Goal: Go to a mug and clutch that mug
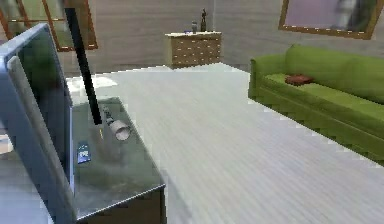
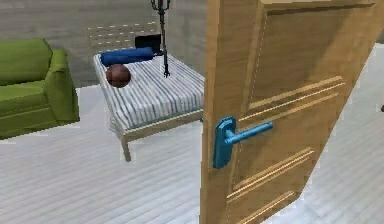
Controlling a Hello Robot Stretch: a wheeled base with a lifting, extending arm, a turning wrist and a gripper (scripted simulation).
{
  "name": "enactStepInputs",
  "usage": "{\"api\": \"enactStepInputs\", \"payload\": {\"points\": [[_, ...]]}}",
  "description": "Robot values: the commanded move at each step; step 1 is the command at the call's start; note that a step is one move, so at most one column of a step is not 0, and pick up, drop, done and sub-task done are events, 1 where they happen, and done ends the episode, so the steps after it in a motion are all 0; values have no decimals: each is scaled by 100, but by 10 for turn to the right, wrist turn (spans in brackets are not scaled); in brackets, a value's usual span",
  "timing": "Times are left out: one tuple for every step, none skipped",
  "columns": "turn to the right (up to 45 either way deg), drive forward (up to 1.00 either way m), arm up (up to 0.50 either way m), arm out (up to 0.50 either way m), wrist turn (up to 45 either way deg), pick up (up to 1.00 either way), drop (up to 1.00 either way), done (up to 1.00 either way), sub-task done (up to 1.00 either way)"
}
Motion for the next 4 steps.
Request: {"api": "enactStepInputs", "payload": {"points": [[210,0,0,0,0,0,0,0,0],[0,20,0,0,0,0,0,0,0],[-450,0,0,0,0,0,0,0,0],[-450,0,0,0,0,0,0,0,0]]}}
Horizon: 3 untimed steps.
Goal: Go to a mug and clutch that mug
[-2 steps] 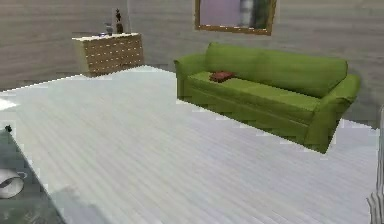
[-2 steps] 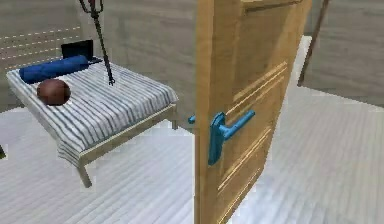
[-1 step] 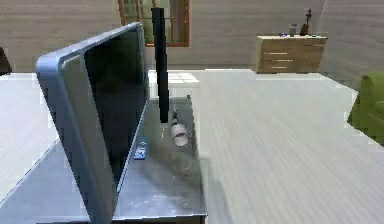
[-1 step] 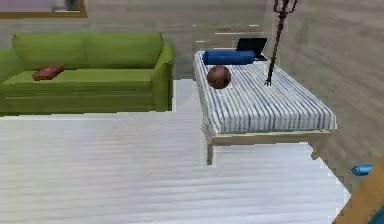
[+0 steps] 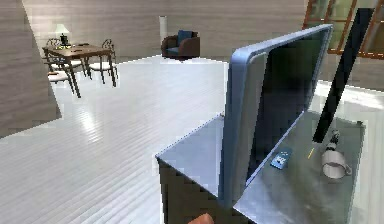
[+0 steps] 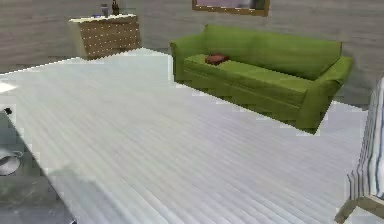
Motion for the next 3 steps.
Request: {"api": "enactStepInputs", "payload": {"points": [[-450,0,0,0,0,0,0,0,0],[450,0,0,0,0,0,0,0,0],[60,0,0,0,0,0,0,0,0]]}}
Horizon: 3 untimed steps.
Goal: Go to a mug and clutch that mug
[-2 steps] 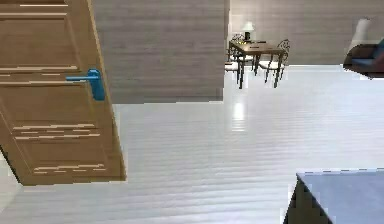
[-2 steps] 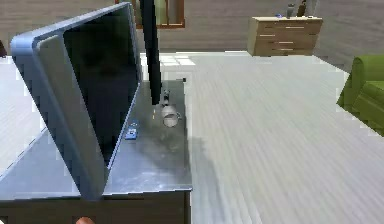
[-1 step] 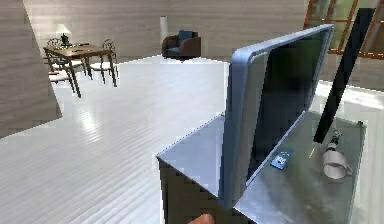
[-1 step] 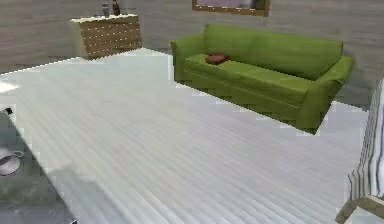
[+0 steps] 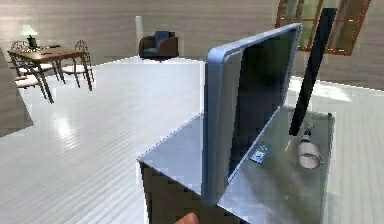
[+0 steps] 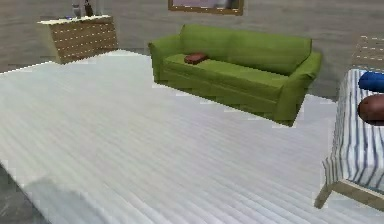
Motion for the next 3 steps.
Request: {"api": "enactStepInputs", "payload": {"points": [[0,40,0,0,0,0,0,0,0],[-360,0,0,0,0,0,0,0,0],[0,0,50,0,0,0,0,0,0]]}}
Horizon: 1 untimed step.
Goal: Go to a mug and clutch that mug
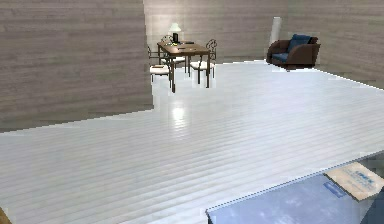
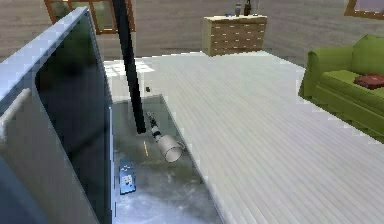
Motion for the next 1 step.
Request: {"api": "enactStepInputs", "payload": {"points": [[0,0,32,0,0,0,0,0,0]]}}
